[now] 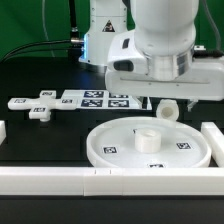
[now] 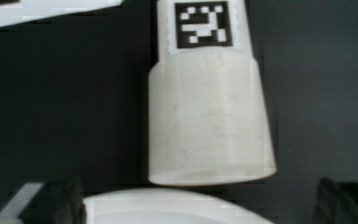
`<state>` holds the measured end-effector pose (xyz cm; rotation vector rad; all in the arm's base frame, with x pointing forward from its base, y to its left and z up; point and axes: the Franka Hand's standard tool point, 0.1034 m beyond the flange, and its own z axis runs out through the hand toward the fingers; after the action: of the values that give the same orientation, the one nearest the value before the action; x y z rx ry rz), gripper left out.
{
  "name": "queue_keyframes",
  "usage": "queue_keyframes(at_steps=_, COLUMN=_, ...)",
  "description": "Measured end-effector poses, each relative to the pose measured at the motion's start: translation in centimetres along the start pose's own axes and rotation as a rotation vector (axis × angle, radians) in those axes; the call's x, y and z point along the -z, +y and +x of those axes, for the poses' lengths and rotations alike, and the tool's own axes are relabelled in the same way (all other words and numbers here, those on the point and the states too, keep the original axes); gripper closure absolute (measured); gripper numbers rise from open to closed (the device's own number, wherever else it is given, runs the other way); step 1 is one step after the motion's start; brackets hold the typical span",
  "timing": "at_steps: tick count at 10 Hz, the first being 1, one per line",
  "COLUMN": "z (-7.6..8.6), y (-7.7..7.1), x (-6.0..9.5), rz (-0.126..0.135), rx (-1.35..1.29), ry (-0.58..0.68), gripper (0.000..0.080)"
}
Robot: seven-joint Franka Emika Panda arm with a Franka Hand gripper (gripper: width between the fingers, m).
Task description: Assemble round table
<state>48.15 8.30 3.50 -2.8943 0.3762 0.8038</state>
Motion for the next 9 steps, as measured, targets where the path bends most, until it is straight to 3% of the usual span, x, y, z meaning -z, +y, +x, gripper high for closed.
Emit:
queue_keyframes(at_steps=6, z=-0.8, y=0.5, x=-1.4, rz=-0.046, rx=0.002, ry=-0.372, gripper=0.015)
queue_keyframes(at_steps=9, z=-0.6, y=0.2, x=-2.3, rz=-0.054, rx=0.008, ry=-0.415, gripper=0.015)
